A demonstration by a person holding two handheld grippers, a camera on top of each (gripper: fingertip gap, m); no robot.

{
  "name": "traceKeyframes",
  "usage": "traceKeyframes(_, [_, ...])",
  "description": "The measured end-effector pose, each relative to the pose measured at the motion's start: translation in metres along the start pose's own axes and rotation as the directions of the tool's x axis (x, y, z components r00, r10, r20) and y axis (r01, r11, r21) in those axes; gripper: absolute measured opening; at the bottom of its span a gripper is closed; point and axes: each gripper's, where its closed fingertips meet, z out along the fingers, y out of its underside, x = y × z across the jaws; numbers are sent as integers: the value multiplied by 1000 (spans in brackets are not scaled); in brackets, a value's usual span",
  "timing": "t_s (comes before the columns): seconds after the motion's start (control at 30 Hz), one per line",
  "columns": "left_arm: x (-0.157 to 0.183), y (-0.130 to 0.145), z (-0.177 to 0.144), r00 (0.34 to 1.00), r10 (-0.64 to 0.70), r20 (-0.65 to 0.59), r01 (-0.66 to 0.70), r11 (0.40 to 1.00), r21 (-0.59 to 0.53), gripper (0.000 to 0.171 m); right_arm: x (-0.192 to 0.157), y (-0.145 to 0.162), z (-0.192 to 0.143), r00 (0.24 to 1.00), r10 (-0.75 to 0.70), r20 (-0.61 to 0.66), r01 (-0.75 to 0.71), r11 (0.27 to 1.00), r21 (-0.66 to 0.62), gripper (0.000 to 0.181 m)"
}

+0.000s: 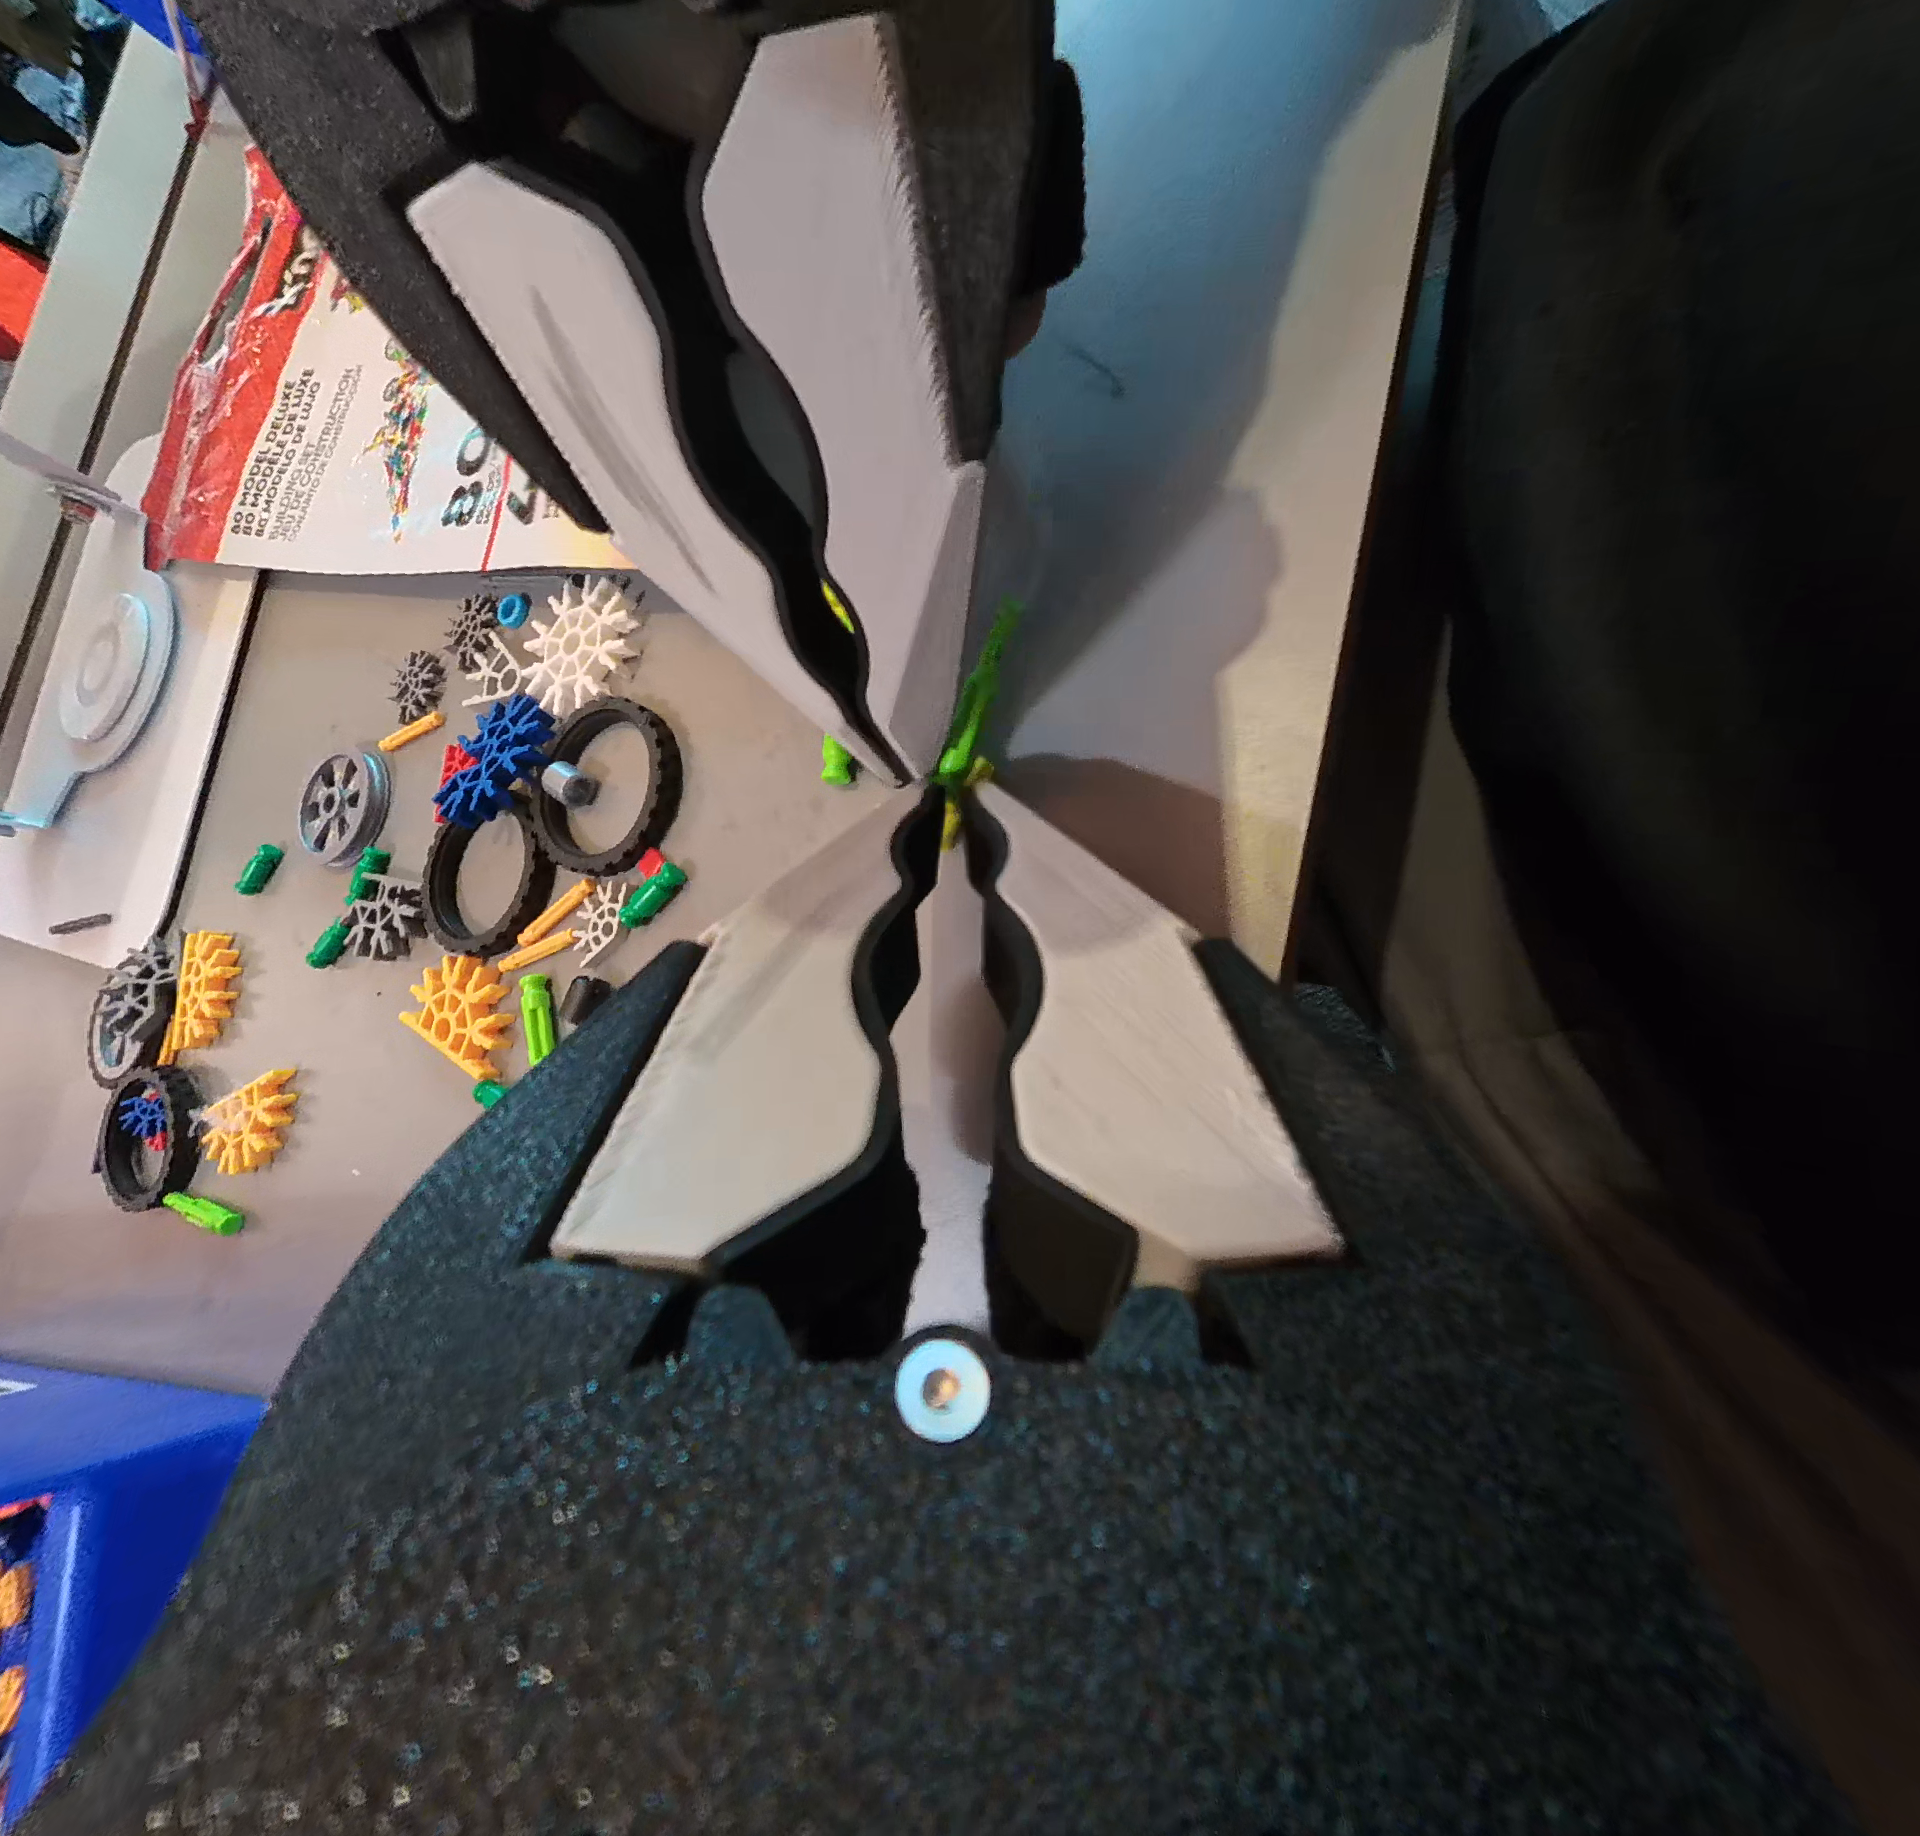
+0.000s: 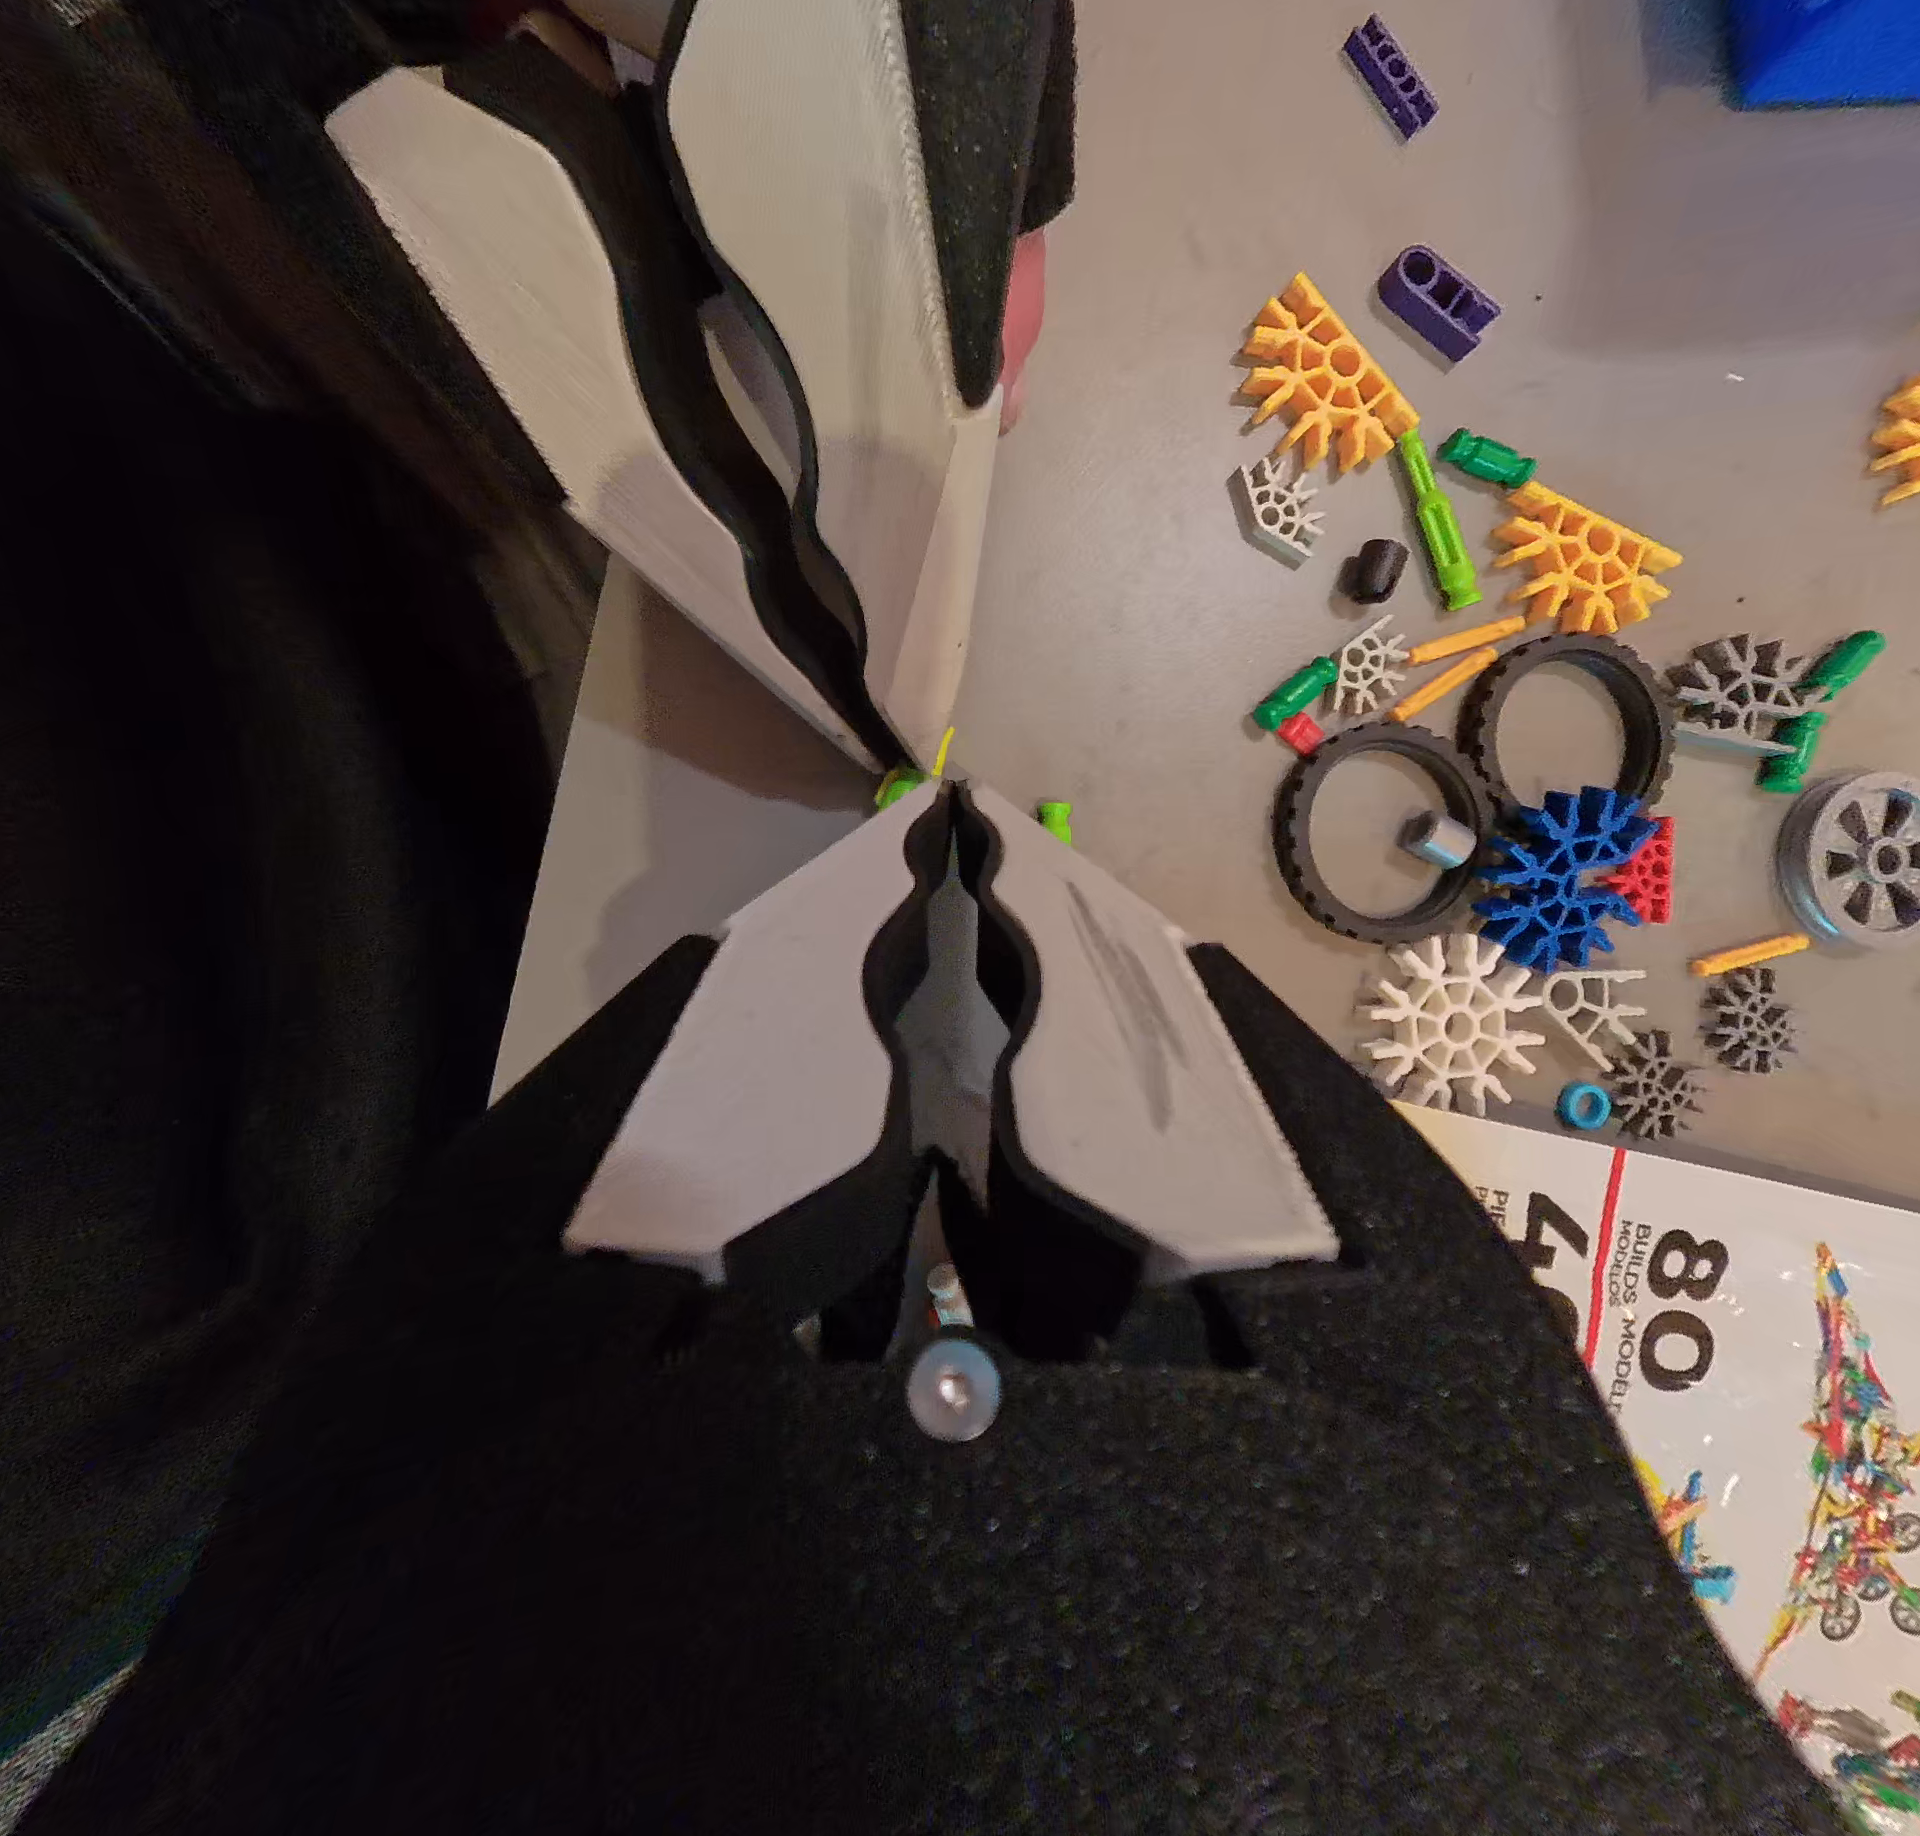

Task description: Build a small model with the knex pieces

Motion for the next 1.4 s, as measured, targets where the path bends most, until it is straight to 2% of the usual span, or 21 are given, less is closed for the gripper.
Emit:
traceKeyframes(0.23, [-2,5,2,1000,9,25,-8,1000,-27,0,7,-4,-15,998,44,-35,-43,998,54,0])
traceKeyframes(0.37, [-3,3,4,999,20,33,-19,999,-29,0,-6,-7,-18,999,47,9,-48,997,58,0])
traceKeyframes(0.53, [-10,5,-2,999,0,52,1,1000,-28,4,7,-2,-30,992,111,-59,-105,990,90,0])
traceKeyframes(0.67, [-42,12,-9,993,-29,112,34,999,-41,7,0,8,-41,984,170,-47,-164,979,120,3])
traceKeyframes(0.8, [-66,18,0,994,-29,110,37,996,-79,13,-11,21,-35,983,174,-57,-169,982,80,12])
traceKeyframes(0.97, [-63,25,20,999,12,31,-8,990,-139,11,-9,19,-40,978,194,-73,-184,975,127,12])
traceKeyframes(1.03, [-61,24,23,1000,5,18,-3,990,-138,4,-8,20,-41,978,194,-73,-183,974,135,11])
traceKeyframes(1.2, [-62,23,25,997,-75,10,76,989,-130,3,-8,20,-36,979,196,-62,-184,970,158,11])
traceKeyframes(1.4, [-59,23,22,985,-157,68,162,983,-88,3,3,15,-44,962,266,-62,-244,939,242,11])
